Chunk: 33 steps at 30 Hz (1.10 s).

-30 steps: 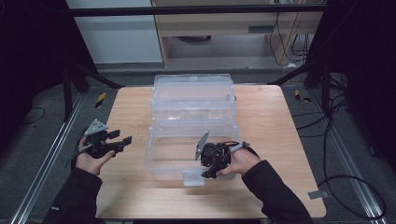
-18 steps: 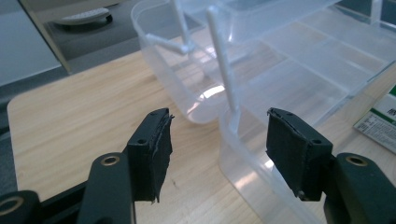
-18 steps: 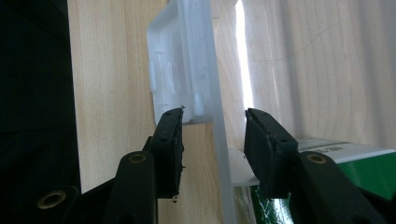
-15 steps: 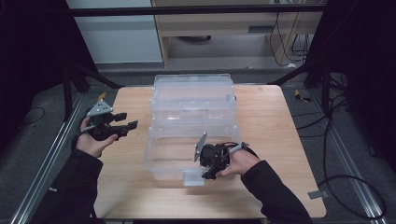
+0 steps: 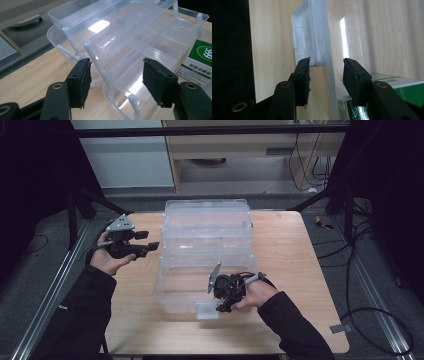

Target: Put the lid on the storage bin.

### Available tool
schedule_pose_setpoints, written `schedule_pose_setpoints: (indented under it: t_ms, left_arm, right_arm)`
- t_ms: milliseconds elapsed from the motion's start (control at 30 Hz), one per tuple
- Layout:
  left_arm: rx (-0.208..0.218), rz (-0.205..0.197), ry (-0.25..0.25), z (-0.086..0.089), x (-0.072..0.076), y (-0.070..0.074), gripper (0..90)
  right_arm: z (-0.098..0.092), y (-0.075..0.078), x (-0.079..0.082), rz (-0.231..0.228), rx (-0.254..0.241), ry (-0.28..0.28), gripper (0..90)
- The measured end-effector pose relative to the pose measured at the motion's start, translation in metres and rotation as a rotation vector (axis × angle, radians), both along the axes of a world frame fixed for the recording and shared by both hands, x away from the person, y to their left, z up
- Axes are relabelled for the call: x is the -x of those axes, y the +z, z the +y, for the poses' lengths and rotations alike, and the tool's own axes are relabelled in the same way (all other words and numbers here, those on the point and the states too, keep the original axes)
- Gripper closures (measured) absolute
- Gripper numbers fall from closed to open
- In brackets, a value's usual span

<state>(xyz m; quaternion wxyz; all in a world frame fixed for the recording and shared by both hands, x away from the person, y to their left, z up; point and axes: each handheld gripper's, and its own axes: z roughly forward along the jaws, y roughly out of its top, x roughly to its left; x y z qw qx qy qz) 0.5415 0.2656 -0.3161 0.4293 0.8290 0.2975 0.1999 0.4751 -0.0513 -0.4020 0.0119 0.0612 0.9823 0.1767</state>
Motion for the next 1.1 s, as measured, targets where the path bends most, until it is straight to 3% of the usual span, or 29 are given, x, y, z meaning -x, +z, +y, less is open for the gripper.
schedule_pose_setpoints:
  t_ms: [267, 433, 633, 867, 1100]
  left_arm:
    - [-0.042, -0.023, -0.093, -0.012, -0.014, 0.026, 38.6]
    - [-0.074, -0.039, -0.14, -0.022, -0.023, 0.034, 39.0]
    - [-0.154, -0.048, -0.182, -0.033, -0.034, 0.036, 39.1]
    - [-0.213, -0.049, -0.237, -0.045, -0.044, 0.036, 41.3]
    - [-0.312, -0.088, -0.285, -0.059, -0.049, 0.036, 41.4]
  right_arm:
    - [0.001, 0.0, -0.001, 0.014, 0.005, 0.001, 57.5]
    - [0.001, 0.0, -0.001, 0.012, 0.003, -0.003, 57.5]
    - [0.001, 0.0, -0.001, 0.009, 0.003, 0.005, 57.5]
    - [0.0, 0.0, -0.001, 0.009, 0.002, 0.011, 57.6]
    - [0.0, 0.0, -0.001, 0.007, 0.0, 0.012, 57.5]
